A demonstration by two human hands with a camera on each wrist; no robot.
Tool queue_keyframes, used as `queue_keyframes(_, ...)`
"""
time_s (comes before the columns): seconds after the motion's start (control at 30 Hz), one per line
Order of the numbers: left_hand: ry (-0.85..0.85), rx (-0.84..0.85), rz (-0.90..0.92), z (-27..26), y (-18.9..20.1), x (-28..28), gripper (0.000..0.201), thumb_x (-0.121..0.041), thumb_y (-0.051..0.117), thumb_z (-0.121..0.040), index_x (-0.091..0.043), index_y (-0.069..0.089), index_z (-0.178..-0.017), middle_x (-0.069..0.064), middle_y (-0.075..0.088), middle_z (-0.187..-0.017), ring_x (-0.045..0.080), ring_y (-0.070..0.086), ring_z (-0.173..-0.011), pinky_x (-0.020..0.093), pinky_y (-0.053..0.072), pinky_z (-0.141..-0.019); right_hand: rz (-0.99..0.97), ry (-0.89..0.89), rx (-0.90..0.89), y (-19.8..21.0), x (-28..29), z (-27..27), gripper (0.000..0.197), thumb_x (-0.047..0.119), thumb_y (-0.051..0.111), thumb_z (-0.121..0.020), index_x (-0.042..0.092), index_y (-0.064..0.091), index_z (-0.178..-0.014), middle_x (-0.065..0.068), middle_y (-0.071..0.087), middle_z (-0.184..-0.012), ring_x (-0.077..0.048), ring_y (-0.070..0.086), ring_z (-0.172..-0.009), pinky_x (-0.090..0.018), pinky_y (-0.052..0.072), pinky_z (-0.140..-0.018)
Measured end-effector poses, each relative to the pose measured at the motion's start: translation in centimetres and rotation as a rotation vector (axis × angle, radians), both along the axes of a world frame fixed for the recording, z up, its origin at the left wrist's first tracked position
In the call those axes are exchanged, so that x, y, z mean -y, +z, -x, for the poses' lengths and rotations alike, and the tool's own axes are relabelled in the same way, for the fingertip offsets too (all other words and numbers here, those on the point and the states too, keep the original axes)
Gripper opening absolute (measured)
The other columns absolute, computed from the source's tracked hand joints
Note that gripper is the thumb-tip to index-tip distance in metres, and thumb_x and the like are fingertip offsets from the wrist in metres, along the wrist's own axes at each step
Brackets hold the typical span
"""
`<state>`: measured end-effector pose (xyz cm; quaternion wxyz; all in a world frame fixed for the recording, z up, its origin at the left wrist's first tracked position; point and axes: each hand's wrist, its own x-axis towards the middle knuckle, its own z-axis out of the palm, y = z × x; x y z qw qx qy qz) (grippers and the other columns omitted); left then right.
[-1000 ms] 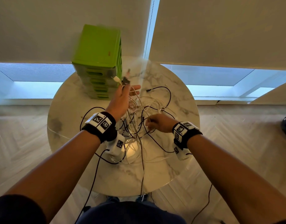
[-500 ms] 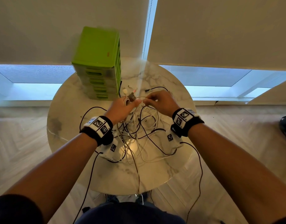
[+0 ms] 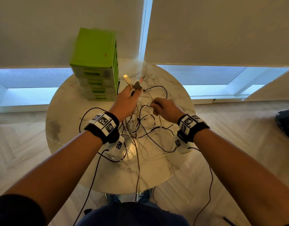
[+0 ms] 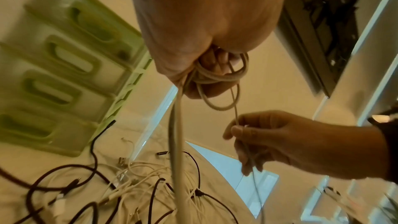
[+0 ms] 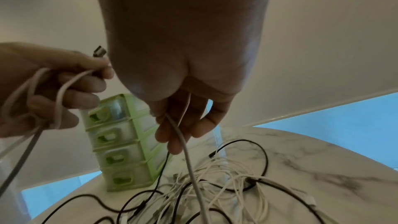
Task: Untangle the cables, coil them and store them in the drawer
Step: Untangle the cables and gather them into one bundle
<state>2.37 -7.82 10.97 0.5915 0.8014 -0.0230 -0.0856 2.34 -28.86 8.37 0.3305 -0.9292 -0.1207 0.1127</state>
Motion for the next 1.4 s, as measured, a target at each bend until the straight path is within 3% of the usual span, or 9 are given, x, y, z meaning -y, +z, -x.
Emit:
queue_keyframes(0.17,-0.048,0.009,-0.026,0.0,-0.6,2.6,0.037,-0.049,0.042,-0.106,-0.017,0.048,-0.124,-0.003,0.055,-0.079,0.018,0.054,-0.068,0.049,0.053,-0.076,0.028,-0.133,-0.125,1.2,4.6,2.6,0.024,0.014,0.042,-0.104,0.022,0.053,-0.123,-0.005,0.070,-0.086,-0.017,0.072,-0.062,-0.030,0.059,-0.066)
queue_keyframes(0.43,-0.283,-0.018,0.100,3.6,-1.2,9.5,0.040,-0.040,0.043,-0.108,-0.016,0.030,-0.137,-0.001,0.053,-0.084,0.014,0.054,-0.068,0.040,0.049,-0.069,-0.077,-0.230,-0.051,2.0,7.4,11.8,0.072,0.034,0.072,-0.091,0.028,0.031,-0.150,0.013,0.065,-0.093,-0.005,0.064,-0.068,-0.017,0.052,-0.072)
queue_keyframes(0.57,-0.370,-0.019,0.100,4.9,-2.3,11.9,0.033,-0.038,0.043,-0.109,-0.014,0.036,-0.130,-0.001,0.052,-0.089,0.015,0.054,-0.079,0.039,0.047,-0.073,-0.038,-0.214,-0.186,3.6,8.1,15.6,0.050,0.057,0.073,-0.084,0.031,0.062,-0.125,0.008,0.071,-0.086,-0.005,0.065,-0.078,-0.018,0.049,-0.076)
queue_keyframes(0.77,-0.384,-0.034,0.109,5.8,-3.6,13.3,0.044,-0.043,0.045,-0.107,-0.012,0.034,-0.138,0.004,0.056,-0.099,0.012,0.055,-0.084,0.037,0.046,-0.080,-0.034,-0.294,-0.431,2.1,8.9,20.2,0.053,0.058,0.039,-0.102,0.020,0.074,-0.092,-0.002,0.058,-0.059,-0.015,0.053,-0.050,-0.020,0.050,-0.063)
queue_keyframes(0.93,-0.405,-0.170,0.046,7.5,-3.7,14.4,0.041,-0.041,0.040,-0.109,-0.006,0.041,-0.130,0.006,0.054,-0.081,0.013,0.055,-0.065,0.022,0.051,-0.059,0.035,-0.347,-0.801,-0.8,10.5,21.7,0.046,0.041,0.033,-0.109,0.007,0.063,-0.116,-0.009,0.074,-0.084,-0.021,0.071,-0.069,-0.038,0.047,-0.098)
queue_keyframes(1.03,-0.512,-0.170,0.019,8.4,-4.0,15.0,0.039,-0.046,0.039,-0.109,-0.014,0.047,-0.129,0.002,0.046,-0.075,0.011,0.048,-0.061,0.029,0.048,-0.060,0.010,-0.317,-0.710,-1.7,10.2,21.9,0.037,0.034,0.042,-0.107,0.009,0.056,-0.131,-0.008,0.075,-0.103,-0.022,0.072,-0.097,-0.041,0.048,-0.104)
queue_keyframes(1.17,-0.587,-0.170,0.002,9.1,-3.9,15.3,0.035,-0.048,0.038,-0.108,-0.015,0.049,-0.102,0.002,0.051,-0.080,0.010,0.049,-0.064,0.025,0.045,-0.061,-0.224,-0.327,-0.504,-2.1,8.3,20.7,0.041,0.037,0.049,-0.105,0.017,0.047,-0.140,0.000,0.075,-0.092,-0.012,0.071,-0.092,-0.019,0.048,-0.084)
queue_keyframes(1.3,-0.596,-0.116,0.002,8.7,-3.5,15.1,0.037,-0.047,0.037,-0.109,-0.015,0.055,-0.115,0.000,0.045,-0.077,0.009,0.042,-0.063,0.026,0.041,-0.061,-0.167,-0.288,-0.343,-2.4,7.8,19.8,0.025,0.031,0.046,-0.106,0.017,0.064,-0.117,0.003,0.072,-0.075,-0.012,0.071,-0.079,-0.017,0.049,-0.079)
queue_keyframes(1.4,-0.614,-0.101,-0.089,8.6,-2.7,14.4,0.018,-0.046,0.033,-0.110,-0.038,0.044,-0.122,0.003,0.042,-0.082,0.013,0.042,-0.070,0.012,0.036,-0.050,-0.147,-0.364,-0.303,-2.6,9.1,20.0,0.024,0.026,0.044,-0.105,0.018,0.066,-0.098,-0.001,0.073,-0.071,-0.013,0.070,-0.070,-0.025,0.053,-0.079)
